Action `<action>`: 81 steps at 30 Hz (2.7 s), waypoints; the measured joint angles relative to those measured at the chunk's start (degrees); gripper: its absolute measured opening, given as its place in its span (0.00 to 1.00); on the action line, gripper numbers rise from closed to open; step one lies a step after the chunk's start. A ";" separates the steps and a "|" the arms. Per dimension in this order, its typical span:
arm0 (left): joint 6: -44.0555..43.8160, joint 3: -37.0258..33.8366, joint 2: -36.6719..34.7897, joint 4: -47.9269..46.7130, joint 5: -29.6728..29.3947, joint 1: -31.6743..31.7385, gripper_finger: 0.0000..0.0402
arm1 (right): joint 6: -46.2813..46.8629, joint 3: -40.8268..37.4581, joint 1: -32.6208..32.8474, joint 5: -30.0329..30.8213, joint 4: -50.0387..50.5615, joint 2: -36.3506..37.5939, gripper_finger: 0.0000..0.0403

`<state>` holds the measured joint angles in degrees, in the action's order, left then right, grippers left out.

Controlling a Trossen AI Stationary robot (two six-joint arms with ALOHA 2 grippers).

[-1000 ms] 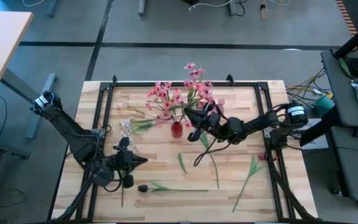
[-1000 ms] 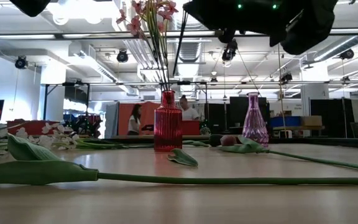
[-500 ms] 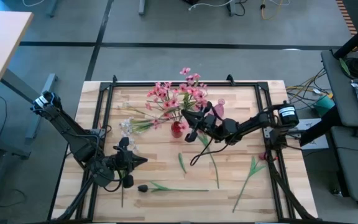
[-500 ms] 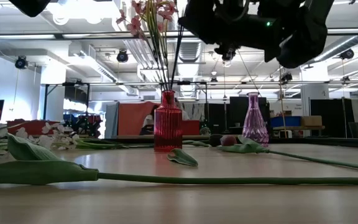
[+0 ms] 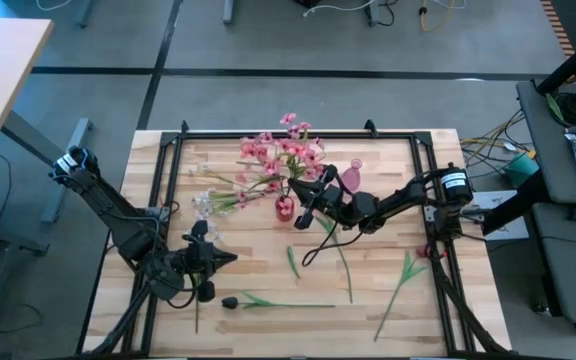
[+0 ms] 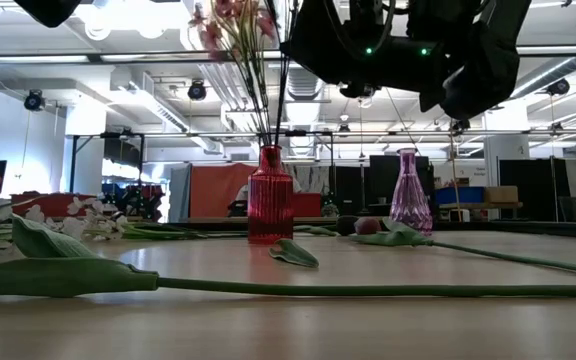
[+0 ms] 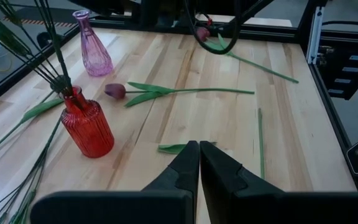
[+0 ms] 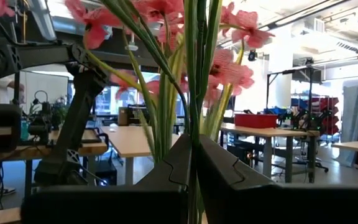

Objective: Sort flowers into vase by color
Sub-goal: Put the pink flowers into the red vase, then put the left red tulip into the violet vase

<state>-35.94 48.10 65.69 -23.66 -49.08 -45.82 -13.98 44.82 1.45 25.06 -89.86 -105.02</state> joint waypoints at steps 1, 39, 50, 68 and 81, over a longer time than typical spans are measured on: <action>-0.07 0.00 0.00 0.00 0.00 0.00 0.00 | 0.00 0.00 0.00 0.00 0.02 0.11 0.03; -0.95 -0.02 0.00 0.03 0.05 0.00 0.00 | 24.20 0.81 3.91 12.43 63.83 20.68 0.83; -1.01 -0.02 0.01 0.02 0.07 0.00 0.00 | 31.97 0.83 4.96 11.87 79.98 26.65 0.83; -2.30 -0.02 0.00 0.07 0.11 0.00 0.00 | 70.56 0.83 10.29 -12.33 109.77 29.94 0.81; -1.77 -0.04 0.58 0.97 -0.11 0.00 0.00 | 77.83 4.55 12.45 -8.42 123.78 25.08 0.81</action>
<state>-37.71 48.05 66.27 -22.69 -49.19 -45.82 63.85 49.36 13.91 16.64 33.92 -79.94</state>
